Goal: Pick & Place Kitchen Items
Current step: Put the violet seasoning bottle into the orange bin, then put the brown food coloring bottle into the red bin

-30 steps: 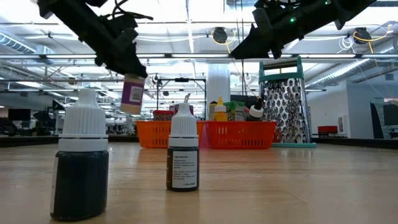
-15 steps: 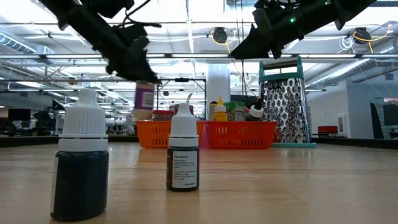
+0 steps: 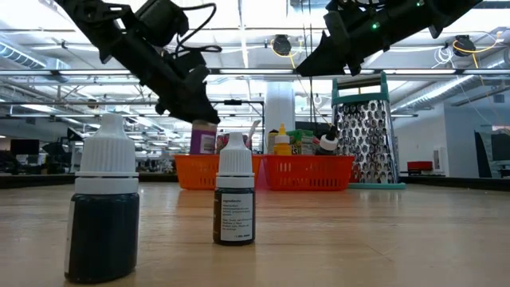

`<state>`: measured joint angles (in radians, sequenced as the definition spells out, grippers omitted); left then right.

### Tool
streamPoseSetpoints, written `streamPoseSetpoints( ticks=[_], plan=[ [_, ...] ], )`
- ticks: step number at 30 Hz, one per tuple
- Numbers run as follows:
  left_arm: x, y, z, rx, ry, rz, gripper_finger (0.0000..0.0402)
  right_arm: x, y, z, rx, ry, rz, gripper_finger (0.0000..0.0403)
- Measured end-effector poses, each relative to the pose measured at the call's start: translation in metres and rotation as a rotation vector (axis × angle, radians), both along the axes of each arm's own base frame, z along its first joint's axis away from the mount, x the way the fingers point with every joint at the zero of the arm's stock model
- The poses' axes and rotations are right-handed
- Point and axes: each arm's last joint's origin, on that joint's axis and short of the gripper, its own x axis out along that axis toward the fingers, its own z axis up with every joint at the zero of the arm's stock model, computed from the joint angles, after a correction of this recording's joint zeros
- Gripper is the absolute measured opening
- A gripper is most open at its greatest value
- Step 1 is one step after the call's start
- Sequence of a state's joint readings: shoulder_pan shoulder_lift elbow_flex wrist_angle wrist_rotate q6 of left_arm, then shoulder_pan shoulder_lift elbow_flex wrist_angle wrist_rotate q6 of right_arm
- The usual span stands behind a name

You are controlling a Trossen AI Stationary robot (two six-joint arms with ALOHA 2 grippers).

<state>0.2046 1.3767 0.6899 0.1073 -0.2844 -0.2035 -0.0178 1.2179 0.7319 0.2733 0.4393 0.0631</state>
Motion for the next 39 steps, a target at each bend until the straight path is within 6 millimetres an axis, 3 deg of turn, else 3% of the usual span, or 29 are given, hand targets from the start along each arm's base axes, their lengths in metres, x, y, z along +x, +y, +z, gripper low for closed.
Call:
streamPoseSetpoints(
  ticks=[4, 17, 26, 32, 39],
  plan=[
    [0.001, 0.003, -0.008, -0.016, 0.033, 0.013, 0.0210, 0.000, 0.000, 0.000, 0.000, 0.001, 0.000, 0.0105],
    [0.002, 0.003, -0.007, -0.006, 0.030, -0.012, 0.0306, 0.000, 0.000, 0.000, -0.003, 0.003, 0.000, 0.0105],
    [0.000, 0.002, -0.004, 0.043, 0.050, -0.046, 0.0329, 0.000, 0.000, 0.000, 0.001, 0.001, -0.001, 0.0105],
    [-0.009, -0.011, 0.017, 0.089, 0.020, -0.105, 0.0315, 0.001, 0.003, 0.000, 0.058, -0.013, 0.093, 0.0105],
    [-0.025, -0.042, 0.040, 0.061, -0.043, -0.232, 0.0309, 0.004, 0.018, 0.000, 0.152, -0.030, 0.328, 0.0105]
  ],
)
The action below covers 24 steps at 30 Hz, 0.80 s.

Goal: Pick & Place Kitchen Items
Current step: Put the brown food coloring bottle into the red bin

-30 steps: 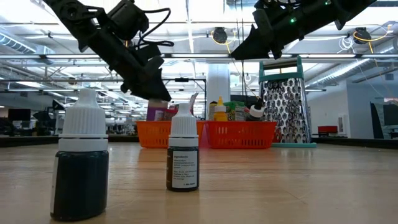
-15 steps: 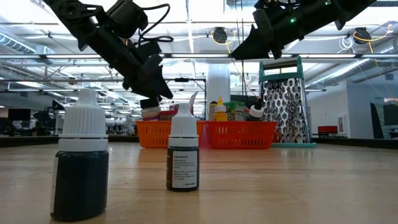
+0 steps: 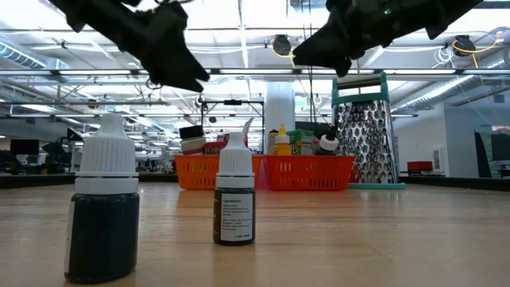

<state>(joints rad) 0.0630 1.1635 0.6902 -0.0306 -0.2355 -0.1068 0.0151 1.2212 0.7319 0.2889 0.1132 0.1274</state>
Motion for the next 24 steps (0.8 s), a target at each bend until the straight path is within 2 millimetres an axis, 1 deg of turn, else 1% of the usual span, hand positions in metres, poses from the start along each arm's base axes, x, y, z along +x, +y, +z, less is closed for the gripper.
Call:
streamPoseSetpoints(
  ticks=[3, 6, 12, 17, 24],
  plan=[
    [-0.006, -0.016, 0.004, -0.029, 0.000, -0.101, 0.0313, 0.002, 0.012, -0.003, 0.011, 0.007, 0.077, 0.0105],
    [-0.008, -0.033, 0.008, -0.048, -0.018, -0.196, 0.0313, 0.005, 0.026, -0.004, 0.018, -0.011, 0.163, 0.0105],
    [-0.010, -0.059, 0.010, -0.076, -0.038, -0.285, 0.0306, 0.012, 0.058, -0.014, 0.016, -0.028, 0.290, 0.0103],
    [-0.013, -0.075, 0.009, -0.094, -0.039, -0.336, 0.0310, 0.023, 0.082, -0.037, 0.010, -0.007, 0.364, 0.0102],
    [-0.017, -0.090, 0.010, -0.083, -0.044, -0.339, 0.0310, 0.034, 0.114, -0.068, 0.021, -0.020, 0.446, 0.0102]
  ],
)
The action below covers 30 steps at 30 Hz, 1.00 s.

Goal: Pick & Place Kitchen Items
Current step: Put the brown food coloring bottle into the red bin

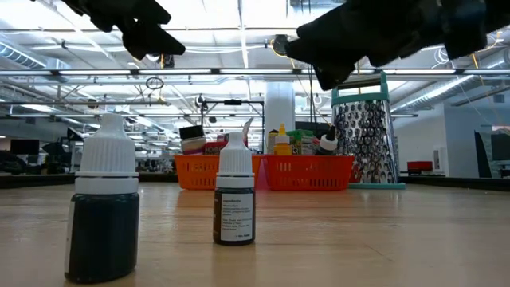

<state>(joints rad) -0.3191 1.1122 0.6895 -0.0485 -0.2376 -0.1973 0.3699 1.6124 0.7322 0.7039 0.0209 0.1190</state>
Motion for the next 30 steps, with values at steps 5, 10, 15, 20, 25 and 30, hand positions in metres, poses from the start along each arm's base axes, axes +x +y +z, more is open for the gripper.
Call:
streamPoseSetpoints(
  ticks=[5, 10, 15, 20, 25, 30],
  plan=[
    [-0.002, -0.006, 0.000, 0.025, -0.009, 0.018, 0.0310, 0.005, 0.020, -0.024, 0.026, 0.037, 0.039, 0.0102],
    [-0.003, -0.008, 0.000, 0.034, -0.015, 0.044, 0.0310, 0.016, 0.039, -0.043, 0.040, 0.084, 0.063, 0.0102],
    [-0.003, -0.008, 0.000, 0.031, -0.017, 0.058, 0.0310, 0.025, 0.052, -0.054, 0.034, 0.104, 0.084, 0.0102],
    [-0.003, -0.008, 0.000, 0.024, -0.017, 0.061, 0.0310, 0.031, 0.064, -0.062, 0.025, 0.120, 0.104, 0.0102],
    [-0.003, -0.008, 0.000, 0.024, -0.017, 0.061, 0.0310, 0.042, 0.073, -0.076, 0.008, 0.157, 0.111, 0.0102],
    [-0.003, -0.008, 0.000, 0.022, -0.016, 0.063, 0.0310, 0.050, 0.077, -0.084, 0.004, 0.166, 0.110, 0.0102]
  ],
)
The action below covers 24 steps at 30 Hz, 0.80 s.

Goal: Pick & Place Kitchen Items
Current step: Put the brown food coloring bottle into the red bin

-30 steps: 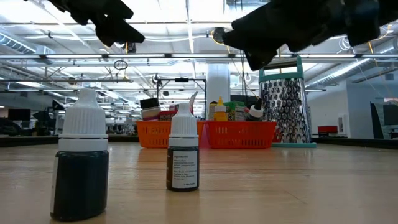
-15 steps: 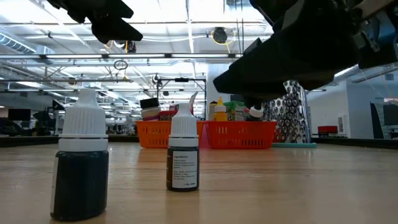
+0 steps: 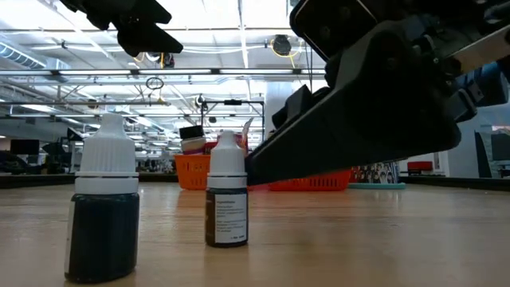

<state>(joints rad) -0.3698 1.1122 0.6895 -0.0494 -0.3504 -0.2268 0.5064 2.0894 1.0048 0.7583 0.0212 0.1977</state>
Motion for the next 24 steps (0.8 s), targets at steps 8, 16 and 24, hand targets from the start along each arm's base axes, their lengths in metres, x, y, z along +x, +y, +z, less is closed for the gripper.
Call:
streamPoseSetpoints(
  ticks=[8, 16, 24],
  plan=[
    [0.0000, 0.0000, 0.0000, 0.001, 0.000, 0.000, 0.0310, 0.0013, 0.0014, -0.0011, 0.009, 0.005, 0.023, 0.0102],
    [0.0000, 0.0000, 0.0000, 0.003, 0.000, -0.001, 0.0310, 0.0019, -0.0017, -0.0033, -0.005, 0.025, 0.009, 0.0109],
    [0.0000, 0.0000, 0.0000, 0.007, 0.000, -0.003, 0.0310, 0.0026, -0.0028, -0.0031, 0.000, 0.025, -0.020, 0.0139]
  ],
)
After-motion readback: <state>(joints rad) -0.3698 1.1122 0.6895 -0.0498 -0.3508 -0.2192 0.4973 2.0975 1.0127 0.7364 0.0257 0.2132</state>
